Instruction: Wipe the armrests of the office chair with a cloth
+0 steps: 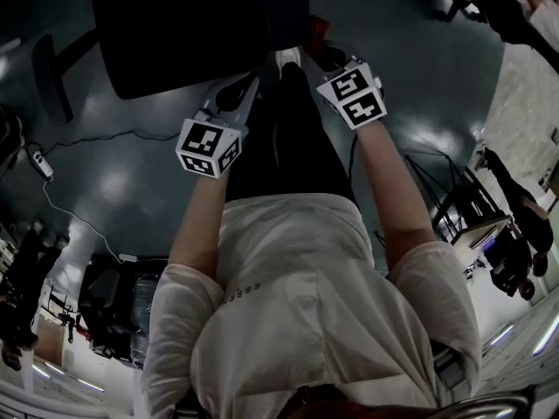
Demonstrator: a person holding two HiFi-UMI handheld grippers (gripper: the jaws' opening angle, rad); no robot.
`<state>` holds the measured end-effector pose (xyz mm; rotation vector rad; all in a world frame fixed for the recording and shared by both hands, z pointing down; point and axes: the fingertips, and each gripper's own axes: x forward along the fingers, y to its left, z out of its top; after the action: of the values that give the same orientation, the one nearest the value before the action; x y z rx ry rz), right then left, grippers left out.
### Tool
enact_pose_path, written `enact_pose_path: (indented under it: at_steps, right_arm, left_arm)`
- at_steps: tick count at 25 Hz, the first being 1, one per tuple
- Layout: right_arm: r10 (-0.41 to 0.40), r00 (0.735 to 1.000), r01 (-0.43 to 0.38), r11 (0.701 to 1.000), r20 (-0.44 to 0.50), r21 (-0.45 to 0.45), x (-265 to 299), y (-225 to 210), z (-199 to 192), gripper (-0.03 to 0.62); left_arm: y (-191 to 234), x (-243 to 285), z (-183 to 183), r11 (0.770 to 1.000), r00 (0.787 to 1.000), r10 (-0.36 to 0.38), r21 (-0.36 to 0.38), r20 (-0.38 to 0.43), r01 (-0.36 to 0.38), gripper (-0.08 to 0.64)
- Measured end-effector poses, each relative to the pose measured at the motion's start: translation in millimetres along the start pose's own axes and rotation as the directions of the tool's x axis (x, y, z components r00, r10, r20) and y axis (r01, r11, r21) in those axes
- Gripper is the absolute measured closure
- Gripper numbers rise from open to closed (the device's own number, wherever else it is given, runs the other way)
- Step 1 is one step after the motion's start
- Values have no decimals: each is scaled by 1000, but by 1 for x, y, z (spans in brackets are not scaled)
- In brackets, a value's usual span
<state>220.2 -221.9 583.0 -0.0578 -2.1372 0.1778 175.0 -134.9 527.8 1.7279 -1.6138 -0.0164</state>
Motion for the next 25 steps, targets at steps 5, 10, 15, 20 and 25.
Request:
enact_pose_path:
  at_steps: [5,10,15,20,25]
  right_arm:
    - [18,999,-25,986,41,167,3,26,-5,543]
    - [35,998,-42,988,52,150,16,56,13,545]
    - [90,995,-96,989,52,110,24,84,29,543]
    - [150,984,-159,983,97,91,18,104,57,543]
    - [48,967,-72,994,251,86,-19,48,115,543]
  left_arm:
    - [1,-20,-10,1000,1000,21,-11,13,-20,541]
    - [6,-40,-15,999,998,45,-23,40,-45,541]
    - [12,-53,-17,996,995,72,-61,74,-68,541]
    - [24,-63,-8,993,989,101,-79,104,-93,541]
    - [31,-61,18,990,982,127,-85,139,-116,541]
